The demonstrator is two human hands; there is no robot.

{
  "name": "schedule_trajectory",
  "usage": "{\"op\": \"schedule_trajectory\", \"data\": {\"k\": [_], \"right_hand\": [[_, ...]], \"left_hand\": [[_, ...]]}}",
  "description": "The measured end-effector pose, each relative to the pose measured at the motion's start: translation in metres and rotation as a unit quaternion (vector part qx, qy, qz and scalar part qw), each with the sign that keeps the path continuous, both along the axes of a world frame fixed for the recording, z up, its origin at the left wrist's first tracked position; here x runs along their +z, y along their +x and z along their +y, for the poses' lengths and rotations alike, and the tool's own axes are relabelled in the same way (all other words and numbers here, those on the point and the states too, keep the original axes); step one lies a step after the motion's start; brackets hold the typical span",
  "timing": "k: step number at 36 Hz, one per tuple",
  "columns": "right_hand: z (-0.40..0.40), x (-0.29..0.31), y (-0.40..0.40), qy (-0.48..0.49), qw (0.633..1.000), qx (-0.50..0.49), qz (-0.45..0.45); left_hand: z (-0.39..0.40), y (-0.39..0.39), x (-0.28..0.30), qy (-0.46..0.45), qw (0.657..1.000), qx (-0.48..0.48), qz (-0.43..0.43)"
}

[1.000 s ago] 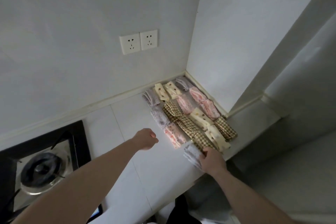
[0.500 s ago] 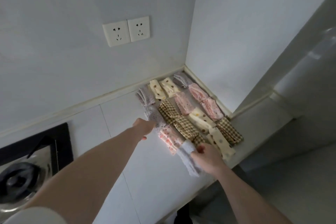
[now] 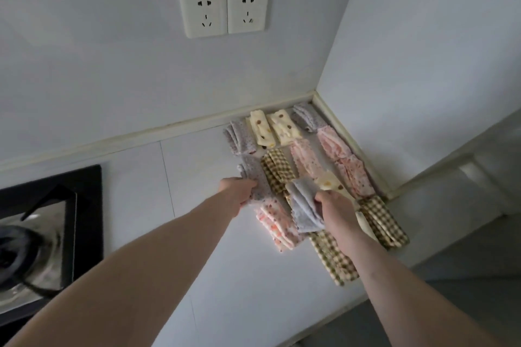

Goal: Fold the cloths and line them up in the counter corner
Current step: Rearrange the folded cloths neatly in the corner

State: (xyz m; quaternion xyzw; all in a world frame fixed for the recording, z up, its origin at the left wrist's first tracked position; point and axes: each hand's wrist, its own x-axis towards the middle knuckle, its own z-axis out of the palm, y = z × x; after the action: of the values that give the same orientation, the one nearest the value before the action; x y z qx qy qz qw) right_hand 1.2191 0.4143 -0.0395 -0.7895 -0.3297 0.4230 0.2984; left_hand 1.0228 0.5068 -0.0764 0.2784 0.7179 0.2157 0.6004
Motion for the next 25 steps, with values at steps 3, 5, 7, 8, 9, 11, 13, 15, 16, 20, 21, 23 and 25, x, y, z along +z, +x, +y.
{"op": "schedule_trajectory", "data": {"k": [3, 5, 7, 8, 9, 11, 13, 15, 16, 20, 21, 23, 25], "right_hand": [[0.02, 0.004, -0.004, 0.0, 1.0, 0.011, 0.008], [0.037, 0.009, -0.008, -0.001, 1.0, 0.008, 0.028], [0.058, 0.014, -0.012, 0.013, 0.998, -0.013, 0.055], [0.07, 0.016, -0.012, 0.025, 0.997, -0.023, 0.066], [0.082, 0.017, -0.012, 0.034, 0.996, -0.028, 0.075], [0.102, 0.021, -0.014, 0.048, 0.996, -0.023, 0.078], [0.122, 0.024, -0.015, 0.055, 0.996, -0.009, 0.074], [0.139, 0.024, -0.018, 0.053, 0.995, 0.0, 0.08], [0.147, 0.022, -0.021, 0.054, 0.996, 0.006, 0.073], [0.182, 0.015, -0.031, 0.077, 0.996, 0.028, 0.029], [0.189, 0.014, -0.033, 0.079, 0.996, 0.034, 0.019], [0.204, 0.007, -0.036, 0.086, 0.995, 0.044, 0.006], [0.216, 0.0, -0.037, 0.089, 0.995, 0.051, 0.005]], "left_hand": [[-0.004, -0.014, 0.003, 0.05, 0.999, -0.012, 0.013], [-0.003, -0.026, 0.011, 0.095, 0.995, -0.02, 0.011], [0.005, -0.036, 0.021, 0.133, 0.991, -0.021, 0.003], [0.012, -0.04, 0.025, 0.147, 0.989, -0.016, -0.001], [0.02, -0.043, 0.029, 0.157, 0.988, -0.008, -0.004], [0.037, -0.045, 0.035, 0.163, 0.987, 0.009, -0.004], [0.054, -0.043, 0.038, 0.165, 0.986, 0.023, 0.001], [0.068, -0.039, 0.037, 0.162, 0.986, 0.035, -0.004], [0.075, -0.036, 0.035, 0.158, 0.987, 0.038, -0.01], [0.098, -0.026, 0.032, 0.144, 0.988, 0.049, -0.032], [0.104, -0.024, 0.031, 0.145, 0.988, 0.052, -0.032], [0.113, -0.022, 0.027, 0.146, 0.987, 0.058, -0.026], [0.121, -0.021, 0.021, 0.155, 0.986, 0.065, -0.021]]}}
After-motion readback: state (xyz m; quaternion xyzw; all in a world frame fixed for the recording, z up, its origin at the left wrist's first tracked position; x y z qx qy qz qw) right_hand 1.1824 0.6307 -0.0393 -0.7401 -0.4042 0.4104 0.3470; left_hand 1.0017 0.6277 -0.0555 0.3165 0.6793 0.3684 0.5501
